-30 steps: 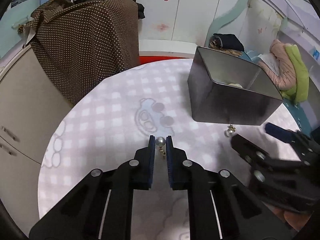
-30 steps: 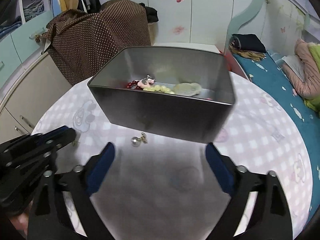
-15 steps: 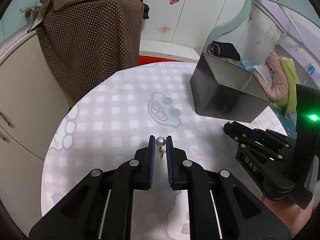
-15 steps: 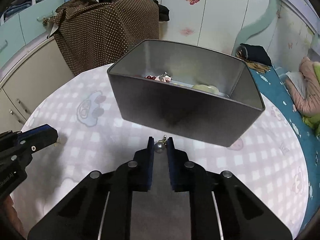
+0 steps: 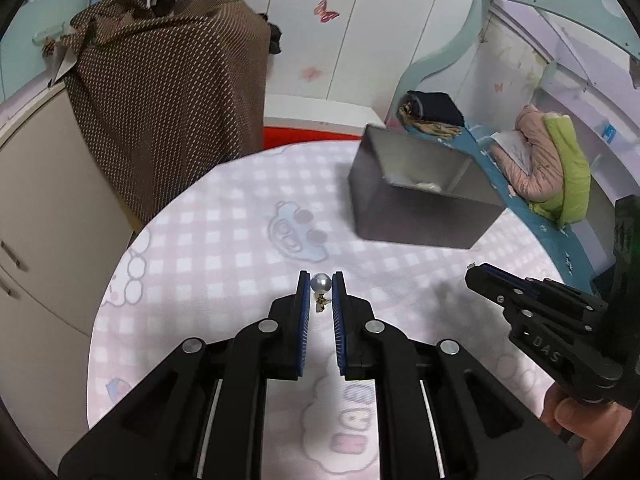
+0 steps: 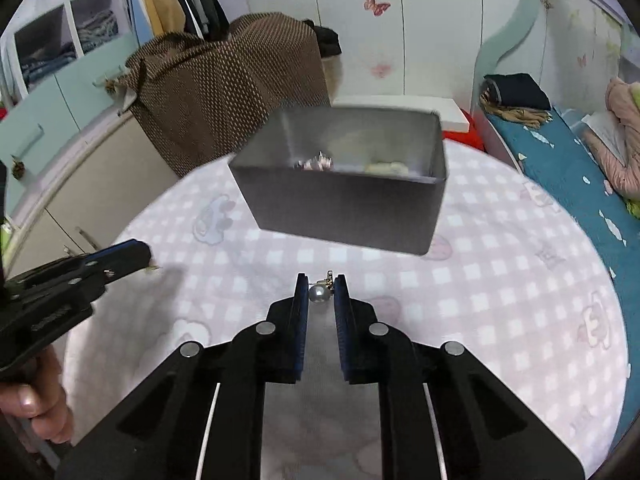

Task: Organize jewelry
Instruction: 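Carry both pearl earrings over the grey tin and open both tools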

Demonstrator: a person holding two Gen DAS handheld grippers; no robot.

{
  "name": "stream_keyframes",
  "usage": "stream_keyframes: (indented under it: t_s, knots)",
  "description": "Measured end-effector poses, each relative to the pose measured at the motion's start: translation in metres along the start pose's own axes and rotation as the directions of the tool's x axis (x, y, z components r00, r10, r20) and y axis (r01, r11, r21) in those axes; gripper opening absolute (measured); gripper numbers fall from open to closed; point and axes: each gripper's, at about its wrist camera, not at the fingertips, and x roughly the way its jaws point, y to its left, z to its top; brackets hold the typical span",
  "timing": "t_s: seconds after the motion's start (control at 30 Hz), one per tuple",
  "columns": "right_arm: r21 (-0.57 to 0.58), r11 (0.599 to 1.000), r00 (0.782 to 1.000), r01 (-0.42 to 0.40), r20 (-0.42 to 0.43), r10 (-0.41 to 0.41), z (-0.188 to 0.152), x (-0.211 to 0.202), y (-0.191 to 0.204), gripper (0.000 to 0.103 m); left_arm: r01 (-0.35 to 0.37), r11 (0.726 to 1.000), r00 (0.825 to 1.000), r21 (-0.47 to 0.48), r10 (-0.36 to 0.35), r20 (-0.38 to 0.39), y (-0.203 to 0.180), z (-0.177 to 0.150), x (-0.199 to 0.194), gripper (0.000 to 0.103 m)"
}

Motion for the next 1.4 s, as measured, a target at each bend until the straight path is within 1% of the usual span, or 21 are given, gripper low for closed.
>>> stream_keyframes:
  t_s: [0.1,0.2,0.3,0.37,0.43,0.53,0.6,0.67,0.83,1.0,1.33,1.4]
  knots:
    - [0.005,1.0,0.999,-0.02,0.033,0.02,0.012,-0.018,0.0,0.011,0.012,1.0,1.0,0.019,-0.012,0.027,-0.011,0.011,-0.009,0.011]
    - [-0.006,0.999,0.995,-0.039,0.089,0.039,0.032,-0.041,0.002,0.011,0.019,0.999,0.998,0.043,-0.022,0.067,-0.021,0.029,-0.021,0.011]
    - [-0.018,0.999,0.989,-0.05,0.14,0.052,0.052,-0.059,0.002,0.011,0.019,0.997,0.993,0.071,-0.027,0.115,-0.033,0.052,-0.033,0.011]
    - [-0.03,0.998,0.984,-0.051,0.167,0.056,0.065,-0.068,0.0,0.011,0.034,0.997,0.99,0.074,-0.044,0.136,-0.039,0.069,-0.039,0.011]
    - [-0.034,0.998,0.979,-0.054,0.193,0.059,0.082,-0.077,-0.002,0.011,0.04,0.996,0.988,0.081,-0.051,0.148,-0.044,0.083,-0.041,0.011]
    - [-0.042,0.998,0.975,-0.046,0.217,0.054,0.1,-0.084,-0.005,0.011,0.067,0.994,0.985,0.092,-0.08,0.152,-0.054,0.103,-0.041,0.011]
    - [-0.034,0.997,0.972,-0.063,0.223,0.069,0.111,-0.086,-0.009,0.012,0.088,0.99,0.984,0.107,-0.103,0.147,-0.063,0.118,-0.04,0.011]
    - [-0.025,0.997,0.973,-0.067,0.221,0.071,0.118,-0.087,-0.015,0.012,0.099,0.989,0.983,0.112,-0.115,0.142,-0.069,0.129,-0.036,0.011]
    - [0.018,0.995,0.978,-0.102,0.183,0.097,0.132,-0.079,-0.031,0.012,0.139,0.984,0.982,0.116,-0.152,0.115,-0.082,0.15,-0.027,0.011]
    - [0.046,0.992,0.987,-0.115,0.12,0.108,0.137,-0.062,-0.037,0.012,0.142,0.982,0.985,0.125,-0.153,0.081,-0.091,0.163,-0.012,0.011]
    - [0.079,0.989,0.992,-0.124,0.027,0.122,0.138,-0.032,-0.041,0.012,0.131,0.986,0.991,0.106,-0.132,0.004,-0.09,0.165,0.019,0.011]
    - [0.092,0.987,0.992,-0.129,0.012,0.128,0.138,-0.028,-0.042,0.015,0.131,0.986,0.991,0.103,-0.131,-0.01,-0.087,0.163,0.023,0.011]
